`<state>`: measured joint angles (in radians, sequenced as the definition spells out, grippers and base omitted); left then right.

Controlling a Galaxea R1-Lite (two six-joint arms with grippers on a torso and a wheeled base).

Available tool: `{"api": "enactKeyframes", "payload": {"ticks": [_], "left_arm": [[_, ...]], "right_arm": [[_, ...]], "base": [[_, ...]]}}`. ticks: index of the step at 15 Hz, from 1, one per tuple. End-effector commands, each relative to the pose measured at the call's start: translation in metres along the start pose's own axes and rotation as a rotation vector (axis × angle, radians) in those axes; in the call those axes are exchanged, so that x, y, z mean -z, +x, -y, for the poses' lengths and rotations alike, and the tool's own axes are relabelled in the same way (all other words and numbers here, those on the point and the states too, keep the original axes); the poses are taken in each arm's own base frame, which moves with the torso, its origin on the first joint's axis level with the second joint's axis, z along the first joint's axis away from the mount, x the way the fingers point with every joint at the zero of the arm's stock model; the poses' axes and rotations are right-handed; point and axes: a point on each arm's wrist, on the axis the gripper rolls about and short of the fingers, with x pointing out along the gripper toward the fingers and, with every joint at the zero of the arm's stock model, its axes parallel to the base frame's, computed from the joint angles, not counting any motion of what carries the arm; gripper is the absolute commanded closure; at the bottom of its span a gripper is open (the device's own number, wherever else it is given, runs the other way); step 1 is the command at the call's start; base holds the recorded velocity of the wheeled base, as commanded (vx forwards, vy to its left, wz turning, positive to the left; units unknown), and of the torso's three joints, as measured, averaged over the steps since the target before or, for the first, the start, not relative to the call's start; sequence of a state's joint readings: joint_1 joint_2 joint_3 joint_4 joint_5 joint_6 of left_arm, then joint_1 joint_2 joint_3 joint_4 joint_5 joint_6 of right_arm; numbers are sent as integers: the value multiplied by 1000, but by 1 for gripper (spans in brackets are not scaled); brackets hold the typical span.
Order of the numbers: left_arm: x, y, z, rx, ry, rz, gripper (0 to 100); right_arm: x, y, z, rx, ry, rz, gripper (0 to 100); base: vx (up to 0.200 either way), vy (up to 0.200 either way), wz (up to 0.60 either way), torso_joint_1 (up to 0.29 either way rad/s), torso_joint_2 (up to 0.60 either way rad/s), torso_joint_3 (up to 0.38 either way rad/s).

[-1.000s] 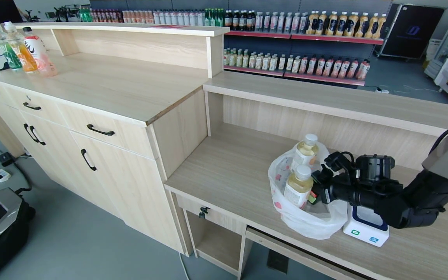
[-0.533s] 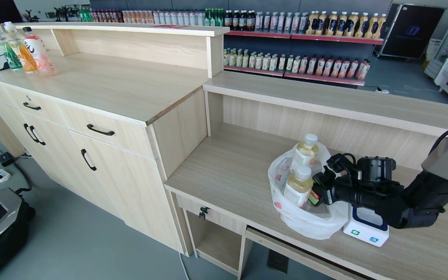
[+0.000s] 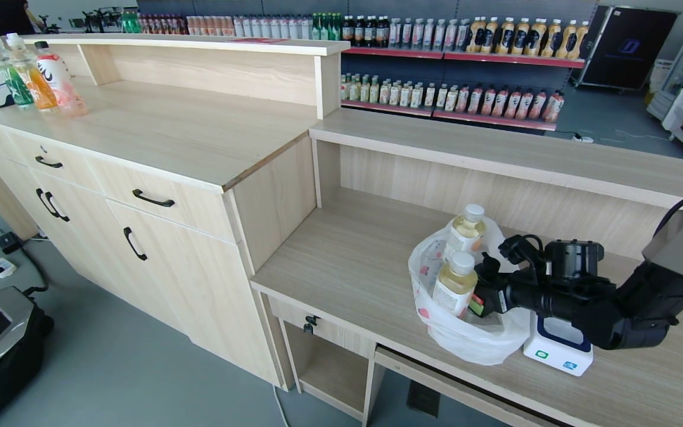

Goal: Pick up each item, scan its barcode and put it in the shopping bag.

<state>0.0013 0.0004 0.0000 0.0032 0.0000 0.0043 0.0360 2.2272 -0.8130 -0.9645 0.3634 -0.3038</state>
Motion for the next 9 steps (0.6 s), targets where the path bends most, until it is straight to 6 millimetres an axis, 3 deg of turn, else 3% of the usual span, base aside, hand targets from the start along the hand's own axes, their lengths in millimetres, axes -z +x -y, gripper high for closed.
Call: {"api": "enactKeyframes", "payload": {"ticks": [1,5,7,9], "left_arm": [[0,0,0,0,0,1,0],[0,0,0,0,0,1,0],[0,0,0,0,0,1,0],[0,0,0,0,0,1,0]], "right_arm": [[0,-1,2,5,3,1,0],[-10,-8,9,30,8,30,0],[-24,-17,15,50,24,68,0],[-51,-34,24,91,23,151,0]], "base": [[0,0,0,0,0,0],[0,0,0,0,0,0],[0,0,0,0,0,0],[0,0,0,0,0,0]]}}
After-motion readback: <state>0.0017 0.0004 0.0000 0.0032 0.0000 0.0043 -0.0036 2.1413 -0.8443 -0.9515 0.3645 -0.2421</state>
